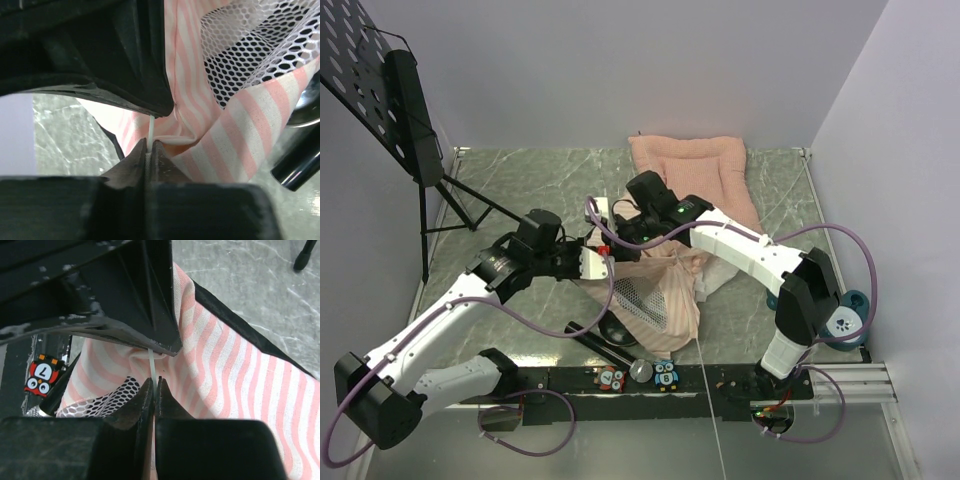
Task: Set up the pet tent
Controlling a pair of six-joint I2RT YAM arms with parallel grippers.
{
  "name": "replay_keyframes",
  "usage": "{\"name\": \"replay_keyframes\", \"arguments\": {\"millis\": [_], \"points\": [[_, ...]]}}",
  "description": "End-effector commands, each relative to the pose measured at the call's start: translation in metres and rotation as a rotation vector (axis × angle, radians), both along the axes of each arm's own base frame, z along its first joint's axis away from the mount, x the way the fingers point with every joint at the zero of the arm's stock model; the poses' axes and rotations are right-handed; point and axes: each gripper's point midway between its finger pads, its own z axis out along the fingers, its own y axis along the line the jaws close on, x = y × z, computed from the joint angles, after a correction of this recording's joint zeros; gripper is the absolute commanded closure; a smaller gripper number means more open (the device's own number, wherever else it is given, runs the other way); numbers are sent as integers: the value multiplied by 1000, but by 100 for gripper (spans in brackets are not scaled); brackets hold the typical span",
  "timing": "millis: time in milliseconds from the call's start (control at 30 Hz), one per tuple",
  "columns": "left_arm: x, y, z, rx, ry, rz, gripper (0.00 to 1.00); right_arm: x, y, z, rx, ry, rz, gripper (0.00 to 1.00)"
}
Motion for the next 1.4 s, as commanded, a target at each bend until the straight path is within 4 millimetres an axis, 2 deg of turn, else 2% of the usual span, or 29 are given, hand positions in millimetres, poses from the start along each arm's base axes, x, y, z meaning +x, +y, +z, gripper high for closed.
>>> {"name": "replay_keyframes", "arguments": {"millis": [0, 67, 200, 300, 467, 533, 600, 667, 733, 800, 867, 967, 1167, 1267, 1367], "points": [[-3, -6, 8, -35, 11, 7, 99, 2, 12, 36, 92, -31, 20, 100], [-2, -1, 14, -53, 2, 44, 99, 4, 4, 28, 63, -34, 16, 100], [-4, 20, 14, -67, 4, 107, 99, 16, -21, 2, 1, -47, -26, 83], [-1, 39, 13, -77, 10, 164, 99, 28, -39, -12, -37, -53, -57, 80], [1, 58, 14, -74, 3, 212, 99, 45, -58, -25, -82, -81, -97, 79], [3, 62, 16, -72, -2, 225, 99, 49, -62, -22, -84, -92, -110, 73], [5, 66, 18, -81, -6, 242, 99, 52, -66, -11, -65, -83, -133, 55], [5, 68, 17, -92, -3, 248, 99, 57, -74, 6, -32, -74, -173, 45], [4, 68, 16, -101, -10, 251, 99, 59, -86, 19, -14, -77, -210, 41], [3, 68, 13, -105, -18, 247, 99, 64, -103, 23, -17, -99, -242, 40], [2, 68, 13, -109, -27, 242, 99, 73, -124, 20, -30, -122, -279, 39], [3, 65, 14, -120, -18, 235, 99, 89, -144, 11, -65, -175, -304, 38], [8, 63, 18, -123, -15, 234, 99, 112, -141, -9, -90, -237, -251, 29], [8, 63, 19, -124, -13, 238, 99, 123, -135, -23, -104, -256, -221, 28], [8, 64, 17, -120, -9, 246, 99, 125, -128, -34, -115, -241, -173, 28]]}}
